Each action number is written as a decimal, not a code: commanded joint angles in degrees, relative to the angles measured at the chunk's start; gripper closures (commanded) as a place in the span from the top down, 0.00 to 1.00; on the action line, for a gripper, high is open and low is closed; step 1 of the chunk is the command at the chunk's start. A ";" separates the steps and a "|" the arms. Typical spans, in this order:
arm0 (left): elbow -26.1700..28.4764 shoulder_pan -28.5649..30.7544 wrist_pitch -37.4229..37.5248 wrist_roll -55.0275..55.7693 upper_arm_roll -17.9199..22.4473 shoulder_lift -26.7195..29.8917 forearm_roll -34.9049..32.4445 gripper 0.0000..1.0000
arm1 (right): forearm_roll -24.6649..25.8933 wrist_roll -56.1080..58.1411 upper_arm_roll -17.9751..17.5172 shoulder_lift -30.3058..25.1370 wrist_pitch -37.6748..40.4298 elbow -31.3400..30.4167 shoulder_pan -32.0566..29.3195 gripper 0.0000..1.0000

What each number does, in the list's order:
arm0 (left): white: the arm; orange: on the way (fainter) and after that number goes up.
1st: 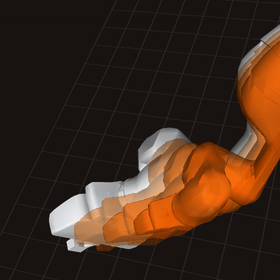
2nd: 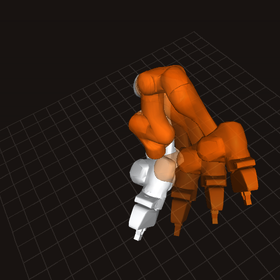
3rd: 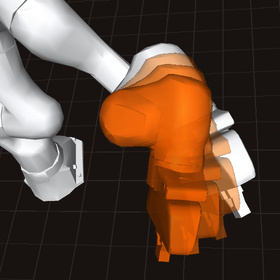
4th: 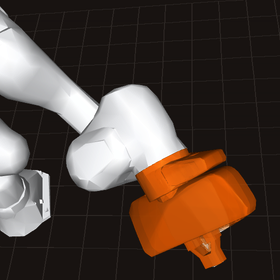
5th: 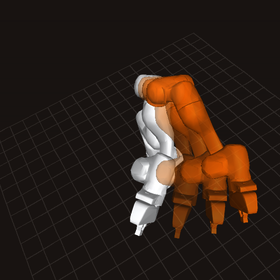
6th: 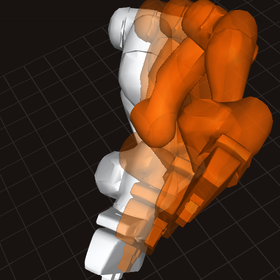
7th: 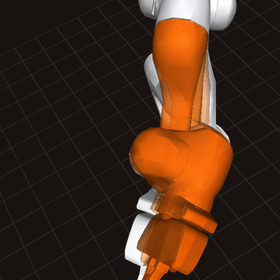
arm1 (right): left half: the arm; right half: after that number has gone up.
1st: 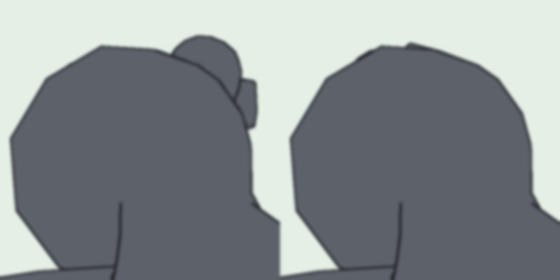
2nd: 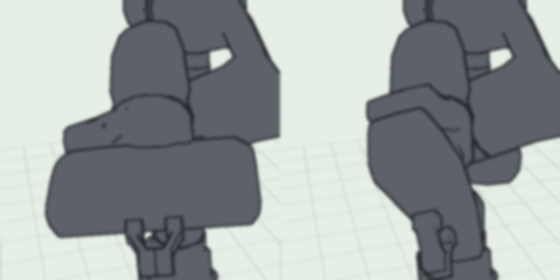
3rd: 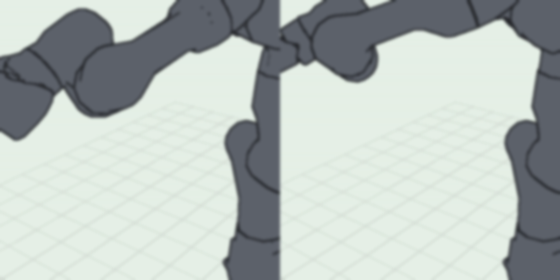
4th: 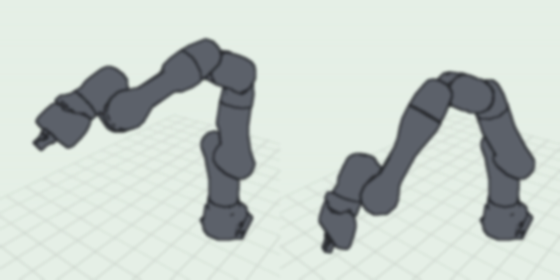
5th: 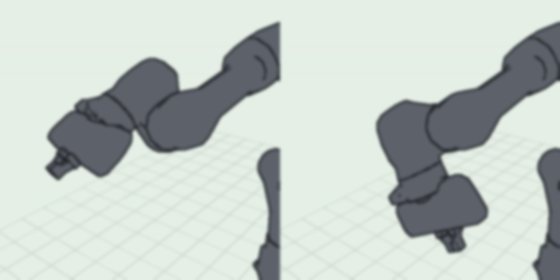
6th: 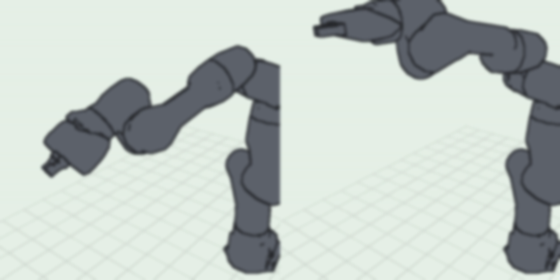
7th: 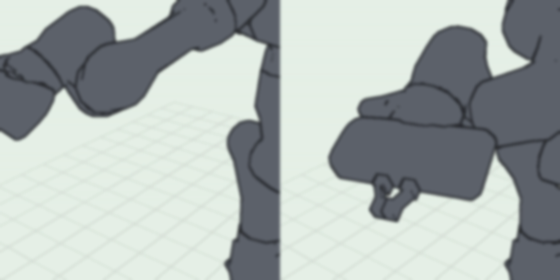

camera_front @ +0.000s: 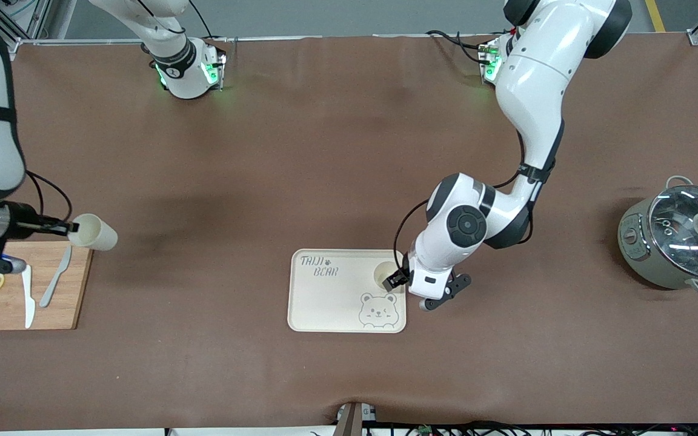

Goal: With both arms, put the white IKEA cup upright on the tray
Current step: 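Carry the cups with both grippers onto the bear tray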

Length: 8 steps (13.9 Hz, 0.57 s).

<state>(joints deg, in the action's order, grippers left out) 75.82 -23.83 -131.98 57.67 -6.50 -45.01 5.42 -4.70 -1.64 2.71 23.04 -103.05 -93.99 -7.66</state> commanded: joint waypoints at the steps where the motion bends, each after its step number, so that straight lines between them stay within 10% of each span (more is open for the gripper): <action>1: 1.61 0.89 1.89 0.17 0.78 6.67 -2.16 1.00 | -1.54 -8.86 0.10 3.32 -0.48 3.54 5.45 0.00; 8: 1.70 4.23 14.53 -2.54 4.65 17.14 -8.14 1.00 | -8.04 -43.67 0.01 12.90 -3.89 14.61 23.99 0.00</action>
<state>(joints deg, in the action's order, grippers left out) 75.65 -20.51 -120.67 56.88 -1.93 -30.99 -1.48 -10.83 -37.95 1.95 31.10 -106.19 -84.97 12.85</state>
